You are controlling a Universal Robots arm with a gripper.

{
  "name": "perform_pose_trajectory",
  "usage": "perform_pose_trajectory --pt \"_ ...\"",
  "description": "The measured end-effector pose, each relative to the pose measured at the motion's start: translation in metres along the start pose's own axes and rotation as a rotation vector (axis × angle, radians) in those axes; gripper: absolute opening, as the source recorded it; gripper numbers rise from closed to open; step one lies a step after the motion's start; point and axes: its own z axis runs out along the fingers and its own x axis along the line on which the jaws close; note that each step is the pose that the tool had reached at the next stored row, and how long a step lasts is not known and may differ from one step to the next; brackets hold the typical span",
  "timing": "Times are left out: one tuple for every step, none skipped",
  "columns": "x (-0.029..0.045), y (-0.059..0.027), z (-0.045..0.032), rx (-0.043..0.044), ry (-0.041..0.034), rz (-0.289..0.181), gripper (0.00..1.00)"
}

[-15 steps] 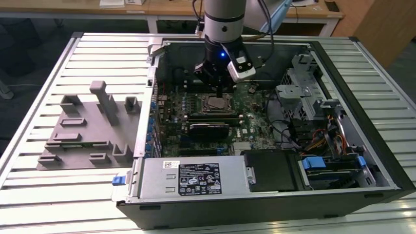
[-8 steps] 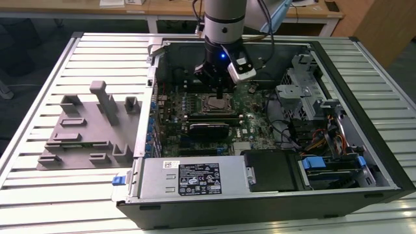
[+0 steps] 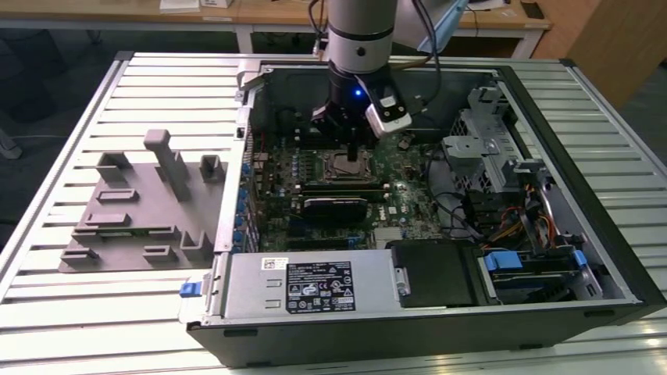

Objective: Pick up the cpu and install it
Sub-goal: 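Install the second cpu locking lever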

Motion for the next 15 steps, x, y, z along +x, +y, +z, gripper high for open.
perform_pose_trajectory --pt "-0.0001 -0.0009 0.0 0.0 0.0 0.0 0.11" --pt "-0.0001 -0.0017 0.0 0.0 0.0 0.0 0.11" --pt "0.0001 -0.0024 0.0003 0.0001 0.0001 0.0 0.11" --pt "0.0001 -0.0032 0.0006 0.0001 0.0 0.0 0.11" --pt "0.0003 -0.0042 0.0009 0.0001 0.0 0.0 0.11" --pt "0.0003 -0.0052 0.0012 0.0001 0.0 0.0 0.11" --pt "0.0003 -0.0063 0.0015 0.0 -0.0001 0.0 0.11" --pt "0.0003 -0.0075 0.0018 0.0 -0.0001 0.0 0.11" --pt "0.0005 -0.0084 0.0021 0.0 -0.0001 0.0 0.11" --pt "0.0008 -0.0093 0.0025 0.0 -0.0001 0.0 0.11" --pt "0.0012 -0.0102 0.0029 0.0 -0.0001 0.0 0.11" --pt "0.0018 -0.0112 0.0033 0.0 -0.0001 0.0 0.11" --pt "0.0027 -0.012 0.0037 0.0 -0.0001 -0.001 0.11" --pt "0.0037 -0.0127 0.0041 0.0 -0.0001 -0.002 0.11" --pt "0.0046 -0.0134 0.0044 0.0 -0.0001 -0.002 0.11"
